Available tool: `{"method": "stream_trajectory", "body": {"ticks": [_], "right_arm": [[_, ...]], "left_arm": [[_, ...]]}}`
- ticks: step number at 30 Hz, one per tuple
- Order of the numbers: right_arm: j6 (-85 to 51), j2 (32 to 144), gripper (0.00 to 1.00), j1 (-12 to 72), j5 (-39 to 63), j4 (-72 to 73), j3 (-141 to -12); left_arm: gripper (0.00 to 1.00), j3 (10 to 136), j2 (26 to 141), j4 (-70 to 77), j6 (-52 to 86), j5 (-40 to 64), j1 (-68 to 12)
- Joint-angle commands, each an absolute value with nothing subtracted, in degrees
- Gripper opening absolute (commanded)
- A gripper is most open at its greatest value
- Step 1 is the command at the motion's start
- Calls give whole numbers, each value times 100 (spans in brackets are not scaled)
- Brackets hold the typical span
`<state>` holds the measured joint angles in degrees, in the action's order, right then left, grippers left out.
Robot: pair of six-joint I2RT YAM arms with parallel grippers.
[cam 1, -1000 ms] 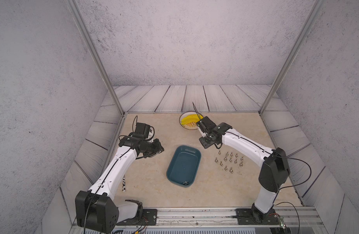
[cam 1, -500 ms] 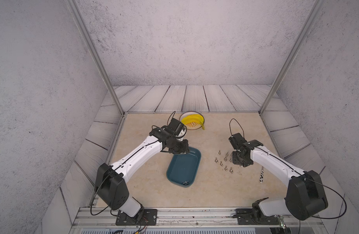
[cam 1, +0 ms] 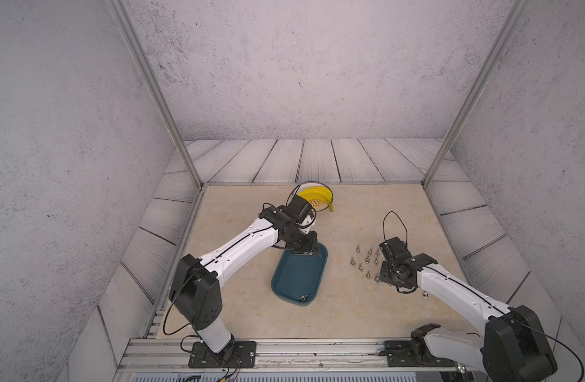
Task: Take out the wing nut from the storage box
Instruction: Place the wing nut at the center of the board.
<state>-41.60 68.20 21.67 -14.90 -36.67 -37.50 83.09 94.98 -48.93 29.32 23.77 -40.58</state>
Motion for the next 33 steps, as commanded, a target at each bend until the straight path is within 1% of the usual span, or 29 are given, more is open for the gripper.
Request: {"method": "stream_trajectory", "body": {"ticks": [1, 6, 12, 18, 29, 33], "right_arm": [[-4245, 6995, 0, 2154, -1426, -3307, -3720], [-4363, 7257, 0, 2154, -1413, -3101, -3647], [-4537, 7670, 0, 2086, -1448, -3688, -4206], [-4484, 8154, 0, 2033, -1356, -3639, -4273], [-4588, 8302, 0, 2031, -1283, -3523, -4148], [-4588, 8323, 10, 2036, -1248, -3528, -4115]], "left_arm": [[33, 8349, 9630, -4889, 2770, 2517, -4147], [33, 8341, 9690, -4939, 2673, 2523, -4235], [34, 8319, 9660, -5088, 2592, 2471, -4236], [33, 8276, 9626, -5130, 2601, 2424, -4220], [34, 8240, 9572, -5169, 2575, 2382, -4193], [34, 8253, 9597, -5179, 2550, 2382, -4184]]}}
